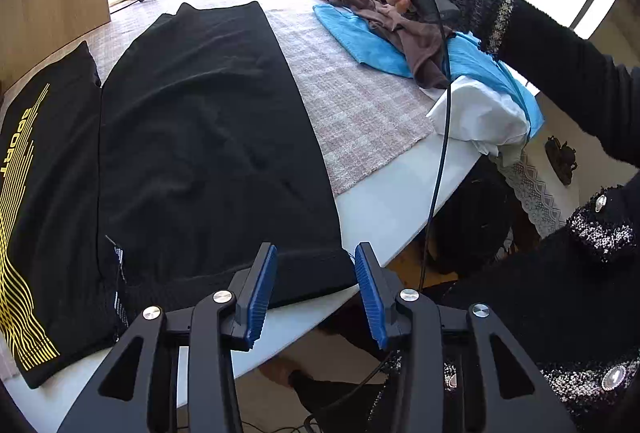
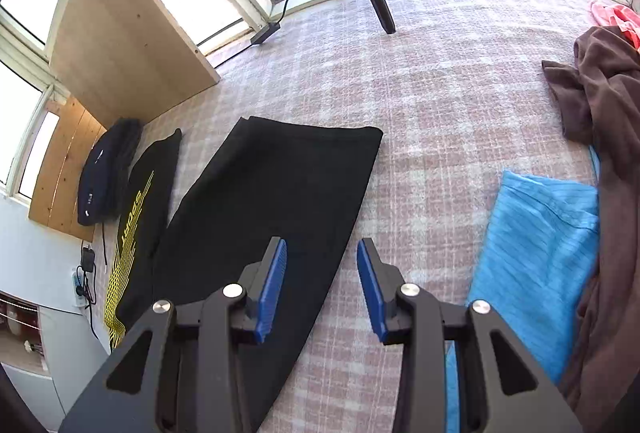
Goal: Fold clothes
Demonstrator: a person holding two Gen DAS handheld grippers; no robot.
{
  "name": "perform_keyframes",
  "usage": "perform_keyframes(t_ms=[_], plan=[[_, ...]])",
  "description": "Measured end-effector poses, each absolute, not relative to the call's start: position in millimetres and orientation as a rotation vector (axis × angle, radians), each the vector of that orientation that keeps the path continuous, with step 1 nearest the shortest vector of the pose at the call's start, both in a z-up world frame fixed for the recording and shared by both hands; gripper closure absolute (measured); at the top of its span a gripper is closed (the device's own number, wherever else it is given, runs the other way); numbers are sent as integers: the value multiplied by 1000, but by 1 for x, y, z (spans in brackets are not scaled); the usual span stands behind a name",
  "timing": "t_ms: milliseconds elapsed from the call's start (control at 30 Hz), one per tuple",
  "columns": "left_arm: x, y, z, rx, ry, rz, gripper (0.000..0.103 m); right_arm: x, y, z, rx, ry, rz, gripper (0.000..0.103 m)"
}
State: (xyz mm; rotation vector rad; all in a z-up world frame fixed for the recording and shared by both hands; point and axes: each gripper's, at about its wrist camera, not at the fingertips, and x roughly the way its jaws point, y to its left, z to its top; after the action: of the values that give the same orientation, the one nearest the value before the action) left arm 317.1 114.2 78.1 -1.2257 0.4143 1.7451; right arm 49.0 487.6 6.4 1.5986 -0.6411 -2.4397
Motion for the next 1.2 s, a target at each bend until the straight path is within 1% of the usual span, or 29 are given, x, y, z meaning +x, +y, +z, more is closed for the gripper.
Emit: perform_keyframes(t_ms=[100,233,367,433,500,567,600,667,700,733,767,800,833,967,1000,1100,1200], plan=[[322,123,68,-1297,384,1798,64,13,495,-15,1638,-673,-2420,66],[333,129,61,-1352,355,1840,61,-12,490,-34,1652,-639,-2421,66],[343,147,57,-1334,445,1884,58,-16,489,-39,1627,-646,-2402,63],[346,155,51,-1335,520,1897,56,-18,489,-41,1614,-649,-2392,59],[345,160,41,-1364,592,1903,57,-20,488,-43,1602,-652,-2383,59],[344,162,35,-1379,649,1913,62,-22,488,-46,1589,-655,-2373,59],[344,162,34,-1371,664,1920,68,-23,488,-47,1583,-657,-2368,58],[341,161,35,-1378,652,1914,72,-24,487,-48,1569,-666,-2354,59],[338,159,36,-1383,636,1911,78,-23,486,-49,1558,-671,-2354,59],[336,158,37,-1388,620,1908,88,-22,485,-49,1545,-678,-2356,59],[332,155,40,-1397,591,1906,92,-21,484,-49,1531,-689,-2355,60],[329,153,44,-1406,558,1904,94,-19,484,-49,1518,-702,-2351,76],[326,150,47,-1414,526,1901,95,-18,485,-48,1507,-726,-2343,101],[316,133,79,-1389,357,1880,96,-10,501,-31,1392,-889,-2339,101],[314,128,87,-1377,325,1878,96,-9,503,-24,1370,-905,-2340,101],[301,111,103,-1372,236,1880,96,-10,498,-7,1369,-834,-2405,101],[286,92,111,-1364,170,1891,96,-11,493,6,1340,-892,-2387,101]])
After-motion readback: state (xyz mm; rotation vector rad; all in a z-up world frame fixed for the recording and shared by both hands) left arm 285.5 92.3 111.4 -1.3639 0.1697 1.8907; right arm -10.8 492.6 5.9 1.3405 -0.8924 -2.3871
